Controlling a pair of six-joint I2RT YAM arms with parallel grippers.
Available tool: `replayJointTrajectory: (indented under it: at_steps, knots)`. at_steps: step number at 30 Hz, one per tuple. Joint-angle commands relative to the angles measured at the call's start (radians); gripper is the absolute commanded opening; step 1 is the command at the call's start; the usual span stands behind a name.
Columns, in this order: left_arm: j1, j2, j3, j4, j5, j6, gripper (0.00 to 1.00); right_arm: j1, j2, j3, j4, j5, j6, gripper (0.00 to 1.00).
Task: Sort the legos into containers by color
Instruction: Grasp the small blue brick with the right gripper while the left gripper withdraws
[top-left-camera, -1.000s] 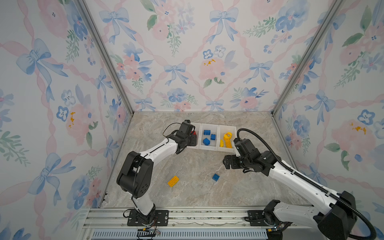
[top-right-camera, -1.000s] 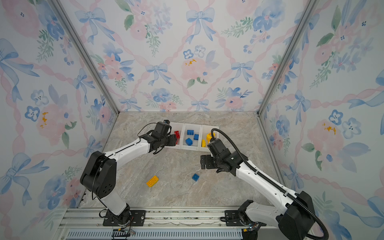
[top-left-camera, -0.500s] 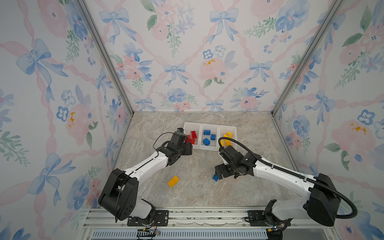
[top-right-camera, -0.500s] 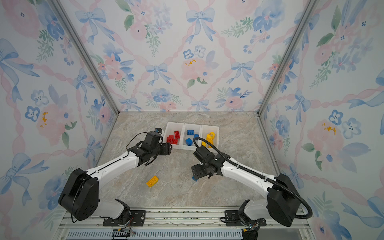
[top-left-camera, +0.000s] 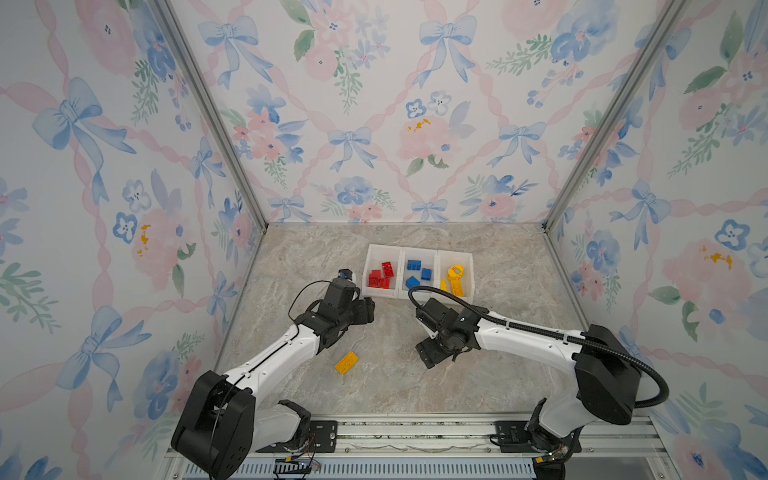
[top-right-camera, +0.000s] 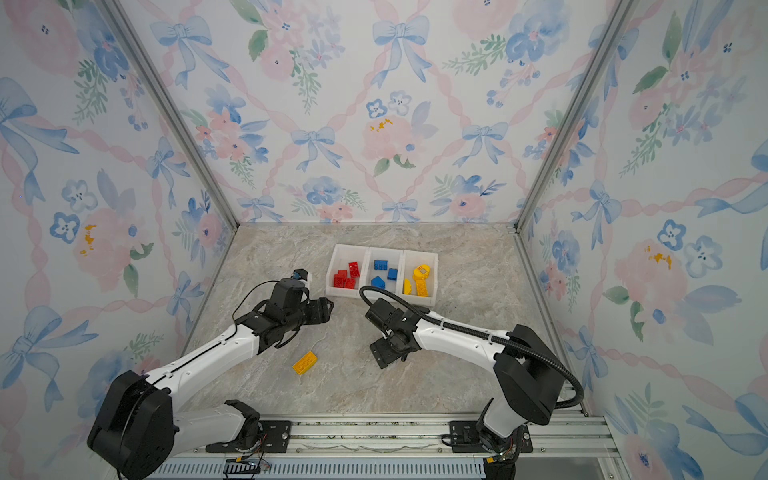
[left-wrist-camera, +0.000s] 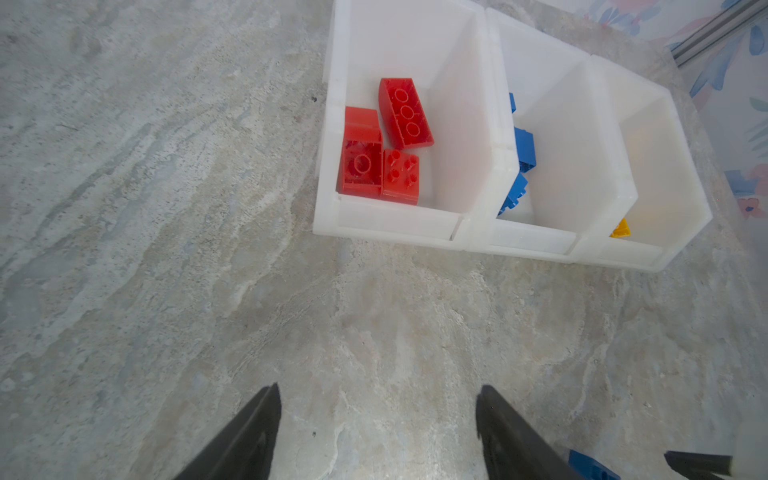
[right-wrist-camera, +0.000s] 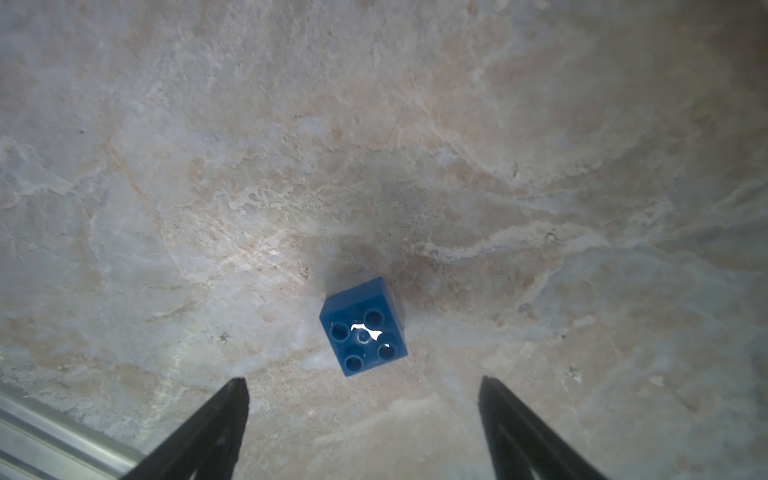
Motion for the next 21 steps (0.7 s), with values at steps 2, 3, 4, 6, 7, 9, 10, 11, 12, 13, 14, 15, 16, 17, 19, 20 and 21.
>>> replayJointTrajectory:
  at_steps: [2,3,4,6,7,9,10,11,12,13,14,15,16,17,19,20,21]
  knots:
    - [0.013,-0.036,-0.045,0.006,0.016,-0.013,0.77,0.014,0.047,0.034,-0.024,0.006,-0.037,0.82]
    - [0.016,-0.042,-0.05,0.006,0.016,-0.014,0.77,0.014,0.055,0.037,-0.024,0.004,-0.04,0.8]
    - [0.017,-0.046,-0.054,0.006,0.016,-0.015,0.77,0.014,0.058,0.041,-0.025,0.003,-0.045,0.77]
    - [0.021,-0.053,-0.061,0.006,0.018,-0.017,0.77,0.015,0.089,0.047,-0.024,0.001,-0.052,0.73]
    - [0.023,-0.056,-0.064,0.006,0.018,-0.018,0.78,0.014,0.097,0.05,-0.024,0.001,-0.056,0.71]
    - [0.024,-0.063,-0.071,0.006,0.019,-0.018,0.78,0.015,0.111,0.054,-0.024,0.001,-0.061,0.69]
    - [0.025,-0.065,-0.075,0.005,0.02,-0.02,0.78,0.014,0.118,0.057,-0.024,0.002,-0.064,0.69]
    - [0.027,-0.068,-0.078,0.006,0.022,-0.021,0.78,0.015,0.124,0.057,-0.023,0.002,-0.066,0.68]
    - [0.029,-0.071,-0.082,0.006,0.022,-0.022,0.78,0.015,0.131,0.058,-0.023,0.002,-0.068,0.67]
    - [0.031,-0.075,-0.084,0.005,0.023,-0.022,0.78,0.015,0.136,0.06,-0.023,0.003,-0.07,0.66]
    - [0.031,-0.078,-0.088,0.005,0.024,-0.023,0.79,0.015,0.142,0.061,-0.023,0.002,-0.071,0.66]
    - [0.033,-0.08,-0.091,0.006,0.024,-0.022,0.79,0.015,0.148,0.062,-0.021,0.002,-0.074,0.65]
    - [0.034,-0.083,-0.093,0.006,0.024,-0.022,0.79,0.015,0.152,0.063,-0.021,0.002,-0.073,0.65]
    - [0.035,-0.085,-0.094,0.006,0.024,-0.024,0.79,0.015,0.157,0.065,-0.02,0.001,-0.073,0.64]
    - [0.037,-0.091,-0.098,0.005,0.024,-0.025,0.79,0.015,0.165,0.063,-0.015,0.001,-0.075,0.62]
    - [0.039,-0.093,-0.101,0.006,0.024,-0.026,0.79,0.015,0.166,0.064,-0.014,0.001,-0.075,0.61]
    - [0.039,-0.095,-0.102,0.006,0.024,-0.026,0.79,0.014,0.169,0.065,-0.013,0.002,-0.075,0.6]
